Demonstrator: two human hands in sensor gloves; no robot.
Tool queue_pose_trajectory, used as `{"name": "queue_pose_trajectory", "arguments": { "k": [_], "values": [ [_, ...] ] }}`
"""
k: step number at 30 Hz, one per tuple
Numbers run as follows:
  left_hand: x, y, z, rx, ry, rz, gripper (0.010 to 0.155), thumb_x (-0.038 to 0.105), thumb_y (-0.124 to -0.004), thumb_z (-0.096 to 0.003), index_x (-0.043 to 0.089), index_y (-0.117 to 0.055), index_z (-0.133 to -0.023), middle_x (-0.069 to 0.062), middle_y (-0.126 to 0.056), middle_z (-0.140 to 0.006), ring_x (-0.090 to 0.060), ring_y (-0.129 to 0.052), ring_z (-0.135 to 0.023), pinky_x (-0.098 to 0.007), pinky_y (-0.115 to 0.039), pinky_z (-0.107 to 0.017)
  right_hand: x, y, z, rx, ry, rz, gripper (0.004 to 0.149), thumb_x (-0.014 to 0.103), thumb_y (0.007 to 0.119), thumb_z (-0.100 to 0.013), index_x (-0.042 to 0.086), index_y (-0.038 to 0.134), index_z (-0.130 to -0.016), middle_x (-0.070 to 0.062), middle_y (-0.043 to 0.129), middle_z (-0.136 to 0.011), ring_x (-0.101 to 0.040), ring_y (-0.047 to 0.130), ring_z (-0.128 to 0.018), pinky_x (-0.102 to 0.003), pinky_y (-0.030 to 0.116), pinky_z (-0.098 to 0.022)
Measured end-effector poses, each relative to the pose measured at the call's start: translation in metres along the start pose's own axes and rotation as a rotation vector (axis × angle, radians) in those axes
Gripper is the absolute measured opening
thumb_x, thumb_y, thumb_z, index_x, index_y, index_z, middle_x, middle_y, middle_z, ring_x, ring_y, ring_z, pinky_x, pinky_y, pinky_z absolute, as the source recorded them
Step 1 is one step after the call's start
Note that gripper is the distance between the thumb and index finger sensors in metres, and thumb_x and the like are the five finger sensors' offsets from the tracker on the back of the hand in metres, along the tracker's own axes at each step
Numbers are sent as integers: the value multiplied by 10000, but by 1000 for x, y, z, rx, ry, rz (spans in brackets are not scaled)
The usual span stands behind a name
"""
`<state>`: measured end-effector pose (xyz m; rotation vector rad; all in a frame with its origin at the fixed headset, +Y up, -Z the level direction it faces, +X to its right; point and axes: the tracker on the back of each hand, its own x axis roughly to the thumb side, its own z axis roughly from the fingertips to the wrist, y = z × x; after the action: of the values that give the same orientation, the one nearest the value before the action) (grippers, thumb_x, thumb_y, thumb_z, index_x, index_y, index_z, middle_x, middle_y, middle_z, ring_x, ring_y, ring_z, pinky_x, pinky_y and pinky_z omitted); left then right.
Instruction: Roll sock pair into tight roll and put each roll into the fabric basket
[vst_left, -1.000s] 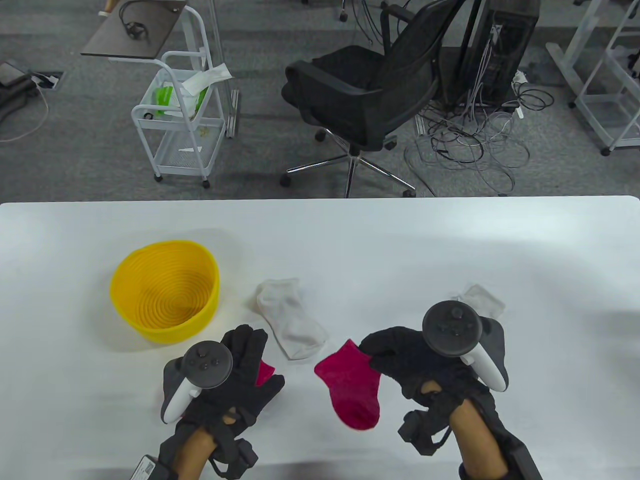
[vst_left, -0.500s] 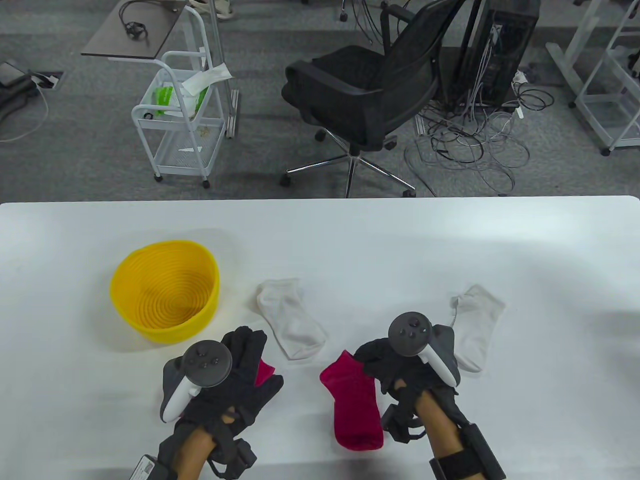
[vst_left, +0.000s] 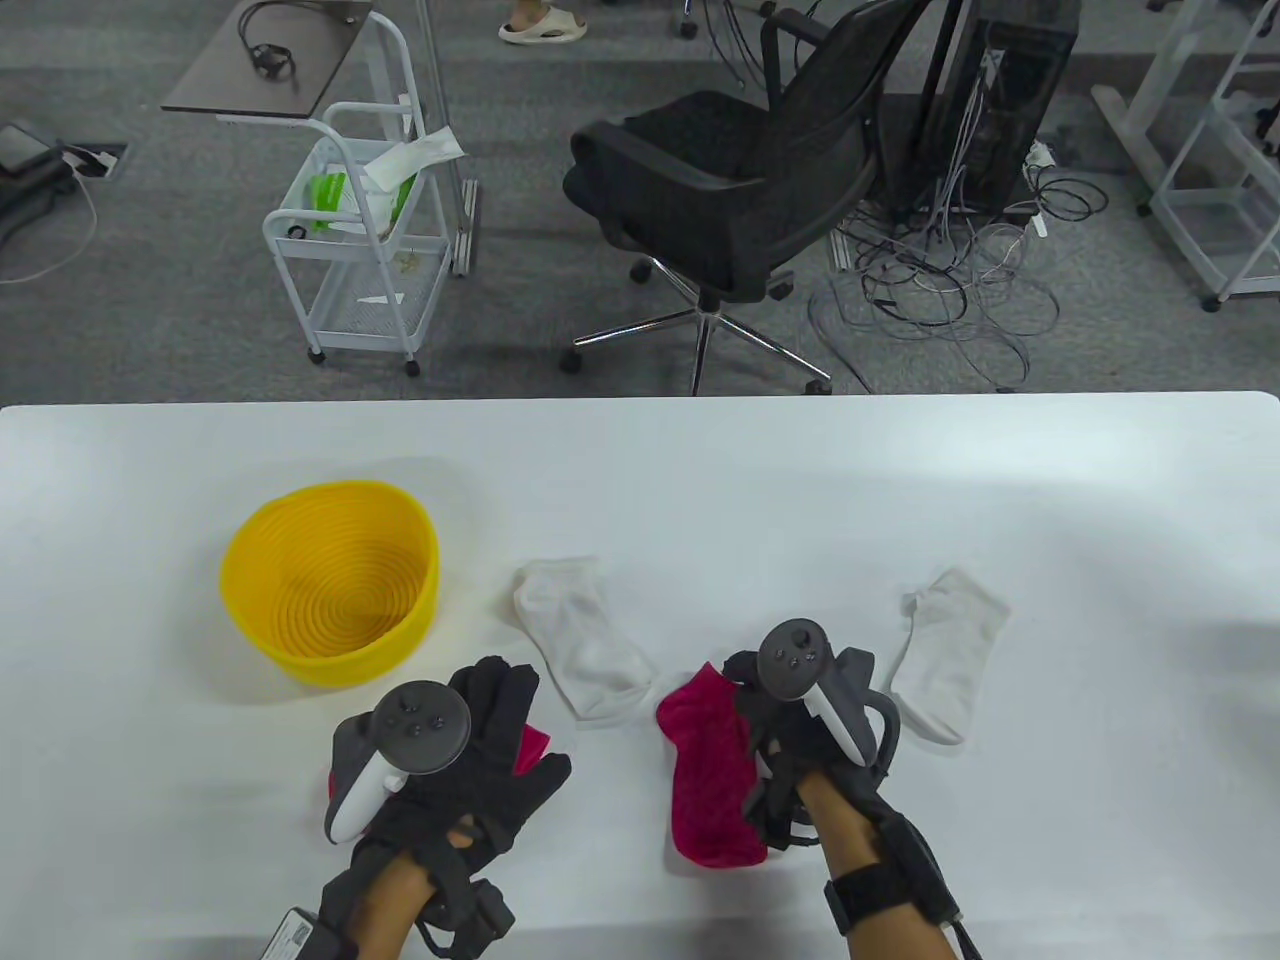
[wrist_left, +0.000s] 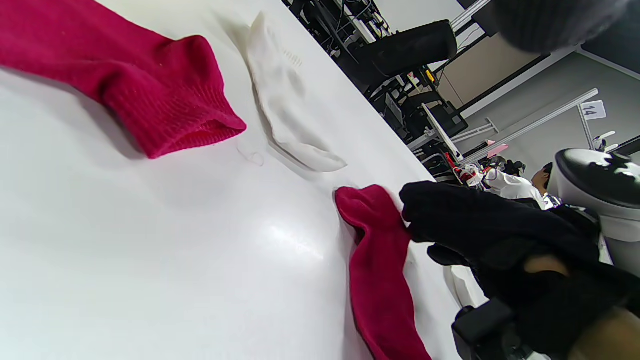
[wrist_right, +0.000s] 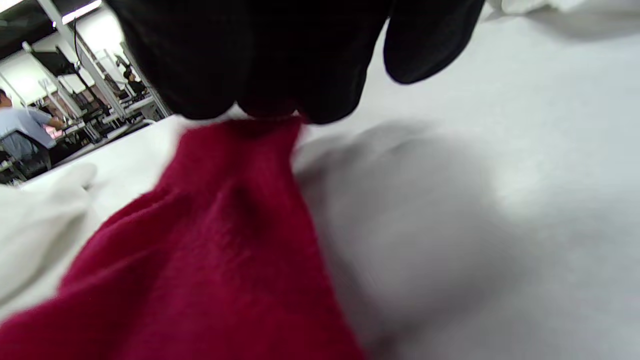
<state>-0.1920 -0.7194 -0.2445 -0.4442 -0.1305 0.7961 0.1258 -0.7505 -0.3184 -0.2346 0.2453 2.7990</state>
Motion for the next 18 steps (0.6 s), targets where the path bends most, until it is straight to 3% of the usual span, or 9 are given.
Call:
{"name": "queue_pose_trajectory", "arguments": {
  "k": [3, 8, 13, 18],
  "values": [
    [-1, 1, 0, 3, 7, 5, 832, 657, -630, -377, 433, -147, -1016, 112, 43, -1108, -187, 79, -1073, -512, 2, -702, -3, -9, 5, -77, -40, 75, 553, 464, 802, -410, 420, 670, -945, 130, 717, -1050, -223, 727, -1023, -552, 617, -721],
    [-3, 2, -1, -2, 12, 18, 835, 659, -632, -376, 434, -139, -1012, 112, 44, -1106, -187, 76, -1073, -513, -12, -709, -20, -26, 16, -44, -75, -91, 666, 605, 735, -390, 378, 597, -1000, 39, 628, -1105, -311, 610, -1059, -604, 551, -709],
    [-6, 9, 0, -5, 7, 78, 845, 666, -637, -375, 434, -130, -1009, 104, 26, -1116, -202, 37, -1090, -524, -52, -724, -29, -50, 36, -69, -40, -238, 669, 621, 727, -392, 352, 621, -995, 14, 637, -1102, -328, 617, -1052, -610, 556, -701],
    [-10, 12, 0, -45, -8, 121, 844, 659, -655, -378, 435, -143, -1010, 104, 16, -1121, -206, 24, -1094, -521, -67, -730, -22, -68, 60, -46, -110, -358, 714, 661, 716, -383, 333, 607, -1008, -5, 625, -1110, -342, 604, -1057, -618, 548, -701]
  ]
}}
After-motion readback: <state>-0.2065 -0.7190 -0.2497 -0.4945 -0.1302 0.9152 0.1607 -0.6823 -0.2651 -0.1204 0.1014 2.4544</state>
